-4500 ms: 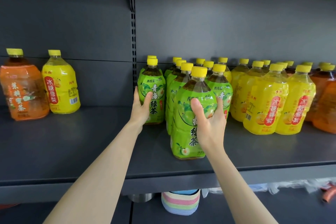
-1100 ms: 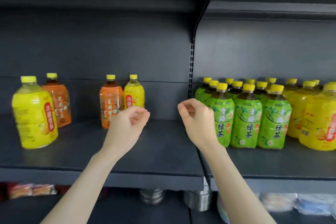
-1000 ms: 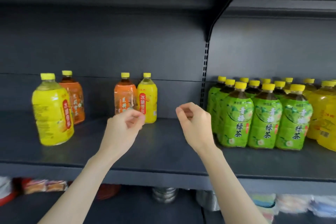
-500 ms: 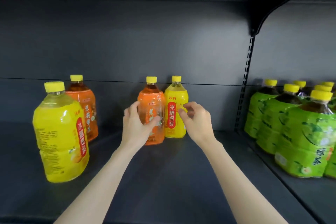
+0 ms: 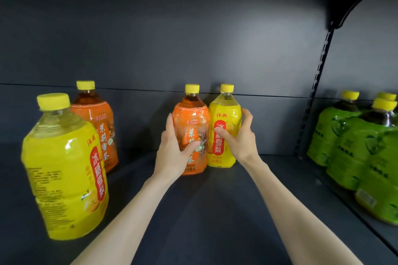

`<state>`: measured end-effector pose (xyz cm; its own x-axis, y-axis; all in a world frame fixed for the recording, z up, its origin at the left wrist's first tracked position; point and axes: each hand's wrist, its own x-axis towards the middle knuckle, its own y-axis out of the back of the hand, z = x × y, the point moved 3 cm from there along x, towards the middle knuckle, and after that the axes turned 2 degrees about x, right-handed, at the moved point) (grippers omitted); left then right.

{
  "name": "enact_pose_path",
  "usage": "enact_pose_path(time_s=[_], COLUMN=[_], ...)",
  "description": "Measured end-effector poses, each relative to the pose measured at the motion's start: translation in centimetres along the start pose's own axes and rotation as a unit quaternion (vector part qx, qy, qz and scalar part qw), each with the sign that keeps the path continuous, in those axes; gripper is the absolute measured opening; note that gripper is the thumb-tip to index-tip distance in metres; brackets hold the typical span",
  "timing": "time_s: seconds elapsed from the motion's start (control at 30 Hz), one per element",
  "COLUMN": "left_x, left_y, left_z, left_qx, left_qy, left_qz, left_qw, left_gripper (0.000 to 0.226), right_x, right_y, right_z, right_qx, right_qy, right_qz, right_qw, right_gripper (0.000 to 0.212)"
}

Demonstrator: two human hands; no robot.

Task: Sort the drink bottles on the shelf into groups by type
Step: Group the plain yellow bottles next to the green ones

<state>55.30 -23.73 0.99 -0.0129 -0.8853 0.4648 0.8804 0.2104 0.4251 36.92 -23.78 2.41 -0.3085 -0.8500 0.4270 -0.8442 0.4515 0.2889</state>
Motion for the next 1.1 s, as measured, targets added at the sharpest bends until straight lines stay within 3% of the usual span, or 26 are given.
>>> enact_pose_path(time_s=[0.13, 0.27, 0.5, 0.6, 0.73, 0.87, 0.97, 1.1], left_x=[-0.9, -5.2, -14.9, -17.4, -17.3, -14.3, -12.5, -12.2], left_y=[0.9, 3.6, 10.8, 14.1, 16.9, 17.0, 16.4, 17.1], left_z=[0.3, 1.8, 1.4, 0.5, -1.2, -2.3, -2.8, -3.3], left_qx=[0.014, 0.01, -0.063, -0.11, -0.055, 0.025, -0.004, 0.0], left_qy=[0.022, 0.001, -0.083, -0.099, -0.061, 0.037, 0.081, 0.07], left_qz=[-0.034, -0.041, 0.061, 0.147, 0.273, 0.252, 0.224, 0.219], left_qw=[0.999, 0.999, 0.993, 0.978, 0.959, 0.967, 0.971, 0.973], left_gripper=[0.086, 0.062, 0.022, 0.015, 0.053, 0.095, 0.101, 0.088], right_x=[-2.8, -7.1, -14.9, -17.4, -19.7, -20.8, -21.0, -21.1], right_y=[1.2, 1.8, -0.6, -1.8, -3.8, -5.4, -5.3, -5.2], right_z=[-1.0, -2.5, -5.7, -6.8, -7.9, -8.7, -8.9, -8.6], right_qx=[-0.023, -0.026, 0.005, 0.009, 0.047, 0.132, 0.171, 0.18], right_qy=[-0.002, 0.006, 0.015, 0.002, -0.026, -0.051, -0.058, -0.048], right_qz=[0.033, 0.063, 0.085, 0.08, 0.107, 0.073, 0.054, 0.041], right_qw=[0.999, 0.998, 0.996, 0.997, 0.993, 0.987, 0.982, 0.982], right_gripper=[0.082, 0.079, 0.097, 0.088, 0.078, 0.075, 0.065, 0.067])
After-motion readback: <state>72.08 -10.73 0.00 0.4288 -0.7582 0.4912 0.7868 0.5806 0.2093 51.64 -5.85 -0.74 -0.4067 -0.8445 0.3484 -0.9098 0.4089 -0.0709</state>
